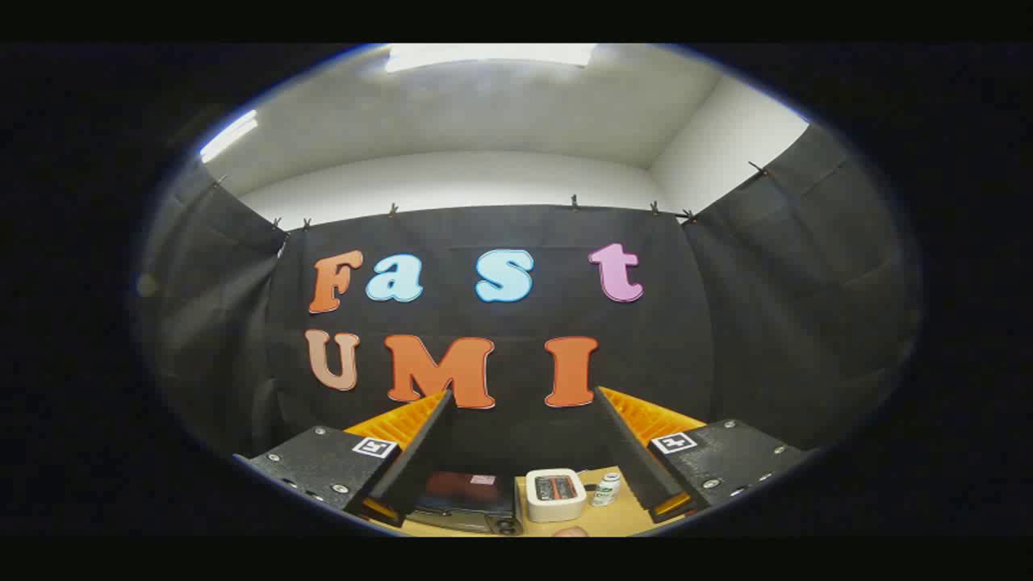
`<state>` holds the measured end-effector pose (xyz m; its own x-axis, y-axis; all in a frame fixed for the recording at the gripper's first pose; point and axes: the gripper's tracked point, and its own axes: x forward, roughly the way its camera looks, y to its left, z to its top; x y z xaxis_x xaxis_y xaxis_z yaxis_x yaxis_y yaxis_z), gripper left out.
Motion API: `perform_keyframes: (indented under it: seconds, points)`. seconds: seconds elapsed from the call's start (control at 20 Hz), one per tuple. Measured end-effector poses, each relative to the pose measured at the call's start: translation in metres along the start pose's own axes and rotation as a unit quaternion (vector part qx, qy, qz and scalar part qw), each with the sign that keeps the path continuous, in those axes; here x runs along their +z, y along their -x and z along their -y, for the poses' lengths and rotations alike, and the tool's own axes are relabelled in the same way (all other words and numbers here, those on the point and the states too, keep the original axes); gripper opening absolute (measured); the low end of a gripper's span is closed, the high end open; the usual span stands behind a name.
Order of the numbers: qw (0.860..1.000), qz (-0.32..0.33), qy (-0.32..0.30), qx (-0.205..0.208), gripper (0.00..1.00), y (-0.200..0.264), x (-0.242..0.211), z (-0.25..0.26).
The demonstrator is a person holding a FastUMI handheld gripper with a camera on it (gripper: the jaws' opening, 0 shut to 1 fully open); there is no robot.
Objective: Open the toaster oven, put the food inside, and close the toaster oven door.
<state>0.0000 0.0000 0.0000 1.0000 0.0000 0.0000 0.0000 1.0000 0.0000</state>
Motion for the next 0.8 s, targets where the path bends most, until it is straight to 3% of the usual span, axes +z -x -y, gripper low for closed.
perform_keyframes:
  seconds: [0.8]
  points:
    - [1.000, -0.007, 0.009, 0.004, 0.98, -0.006, -0.026, 0.002]
